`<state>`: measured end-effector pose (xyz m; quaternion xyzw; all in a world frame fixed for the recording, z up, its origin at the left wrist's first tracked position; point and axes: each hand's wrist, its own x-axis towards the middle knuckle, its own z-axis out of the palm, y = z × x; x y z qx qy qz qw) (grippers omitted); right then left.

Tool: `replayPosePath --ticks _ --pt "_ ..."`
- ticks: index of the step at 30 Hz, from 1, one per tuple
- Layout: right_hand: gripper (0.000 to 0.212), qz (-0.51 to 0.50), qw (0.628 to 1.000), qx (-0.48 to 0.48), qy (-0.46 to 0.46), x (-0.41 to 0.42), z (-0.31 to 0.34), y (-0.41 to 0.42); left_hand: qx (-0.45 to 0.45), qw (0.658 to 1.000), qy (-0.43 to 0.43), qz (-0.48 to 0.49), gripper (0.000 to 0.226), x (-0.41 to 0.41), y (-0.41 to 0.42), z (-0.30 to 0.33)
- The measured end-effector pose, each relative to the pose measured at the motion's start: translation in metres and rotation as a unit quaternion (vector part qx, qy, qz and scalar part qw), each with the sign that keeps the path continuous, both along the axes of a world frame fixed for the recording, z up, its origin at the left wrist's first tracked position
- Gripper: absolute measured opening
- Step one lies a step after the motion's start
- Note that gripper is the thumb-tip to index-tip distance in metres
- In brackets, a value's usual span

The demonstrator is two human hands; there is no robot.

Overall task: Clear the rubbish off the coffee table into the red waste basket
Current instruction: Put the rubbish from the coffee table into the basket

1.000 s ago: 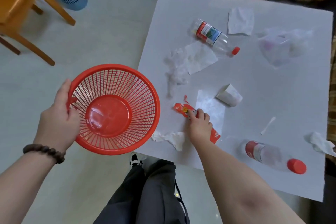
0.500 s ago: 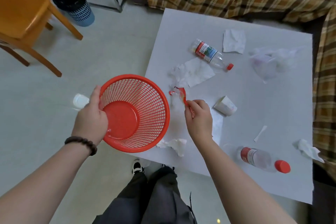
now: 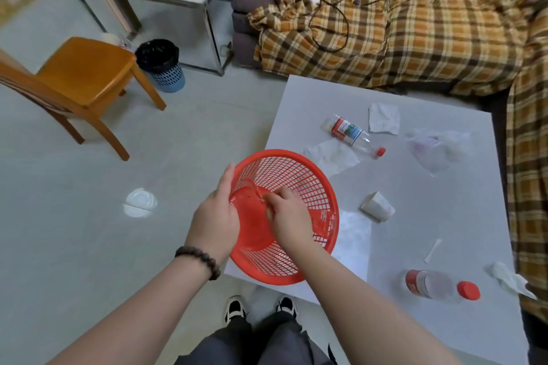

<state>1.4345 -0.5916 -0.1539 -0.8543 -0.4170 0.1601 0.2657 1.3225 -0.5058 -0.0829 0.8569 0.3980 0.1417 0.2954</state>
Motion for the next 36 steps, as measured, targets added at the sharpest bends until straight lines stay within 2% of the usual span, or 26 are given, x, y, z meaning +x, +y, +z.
replayPosePath --ticks 2,4,6,8,13,18,20,23,29,32,36 --pt "0.034 0.002 1.000 -0.008 0.018 -0.007 -0.005 0.006 0.002 1.000 -0.012 -0.002 0.070 -0.006 0.000 0.003" --pt "0.047 0.029 0.999 -0.028 0.032 -0.013 -0.009 0.011 0.002 1.000 -0.014 0.004 0.069 -0.012 0.002 0.003" --pt "0.061 0.059 0.996 -0.051 0.040 -0.019 -0.012 0.014 0.002 1.000 -0.005 0.011 0.068 -0.019 0.006 0.001" --pt "0.065 0.067 0.996 -0.047 0.045 -0.022 -0.013 0.013 0.002 1.000 0.011 0.020 0.069 -0.025 0.011 -0.002" --pt "0.056 0.040 0.996 0.025 0.081 -0.029 -0.010 0.005 -0.002 0.998 0.050 0.041 0.071 -0.038 0.025 -0.014" --pt "0.039 -0.033 0.991 0.102 0.086 -0.019 -0.019 -0.033 0.012 0.993 0.086 0.086 0.071 -0.056 0.048 -0.029" --pt "0.038 -0.072 0.992 0.071 0.077 -0.011 -0.043 -0.057 0.025 0.990 0.097 0.099 0.070 -0.061 0.056 -0.036" --pt "0.044 -0.100 0.988 -0.054 0.103 -0.007 -0.096 -0.087 0.044 0.989 0.102 0.098 0.069 -0.064 0.065 -0.050" --pt "0.049 -0.042 0.965 -0.230 0.120 -0.023 -0.188 -0.092 0.077 0.986 0.113 0.094 0.063 -0.068 0.074 -0.076" --pt "0.043 -0.034 0.961 -0.256 0.095 -0.028 -0.210 -0.089 0.089 0.987 0.117 0.070 0.060 -0.073 0.073 -0.085" --pt "0.031 -0.080 0.964 -0.223 0.119 -0.029 -0.211 -0.084 0.080 0.987 0.122 0.069 0.059 -0.079 0.073 -0.086"
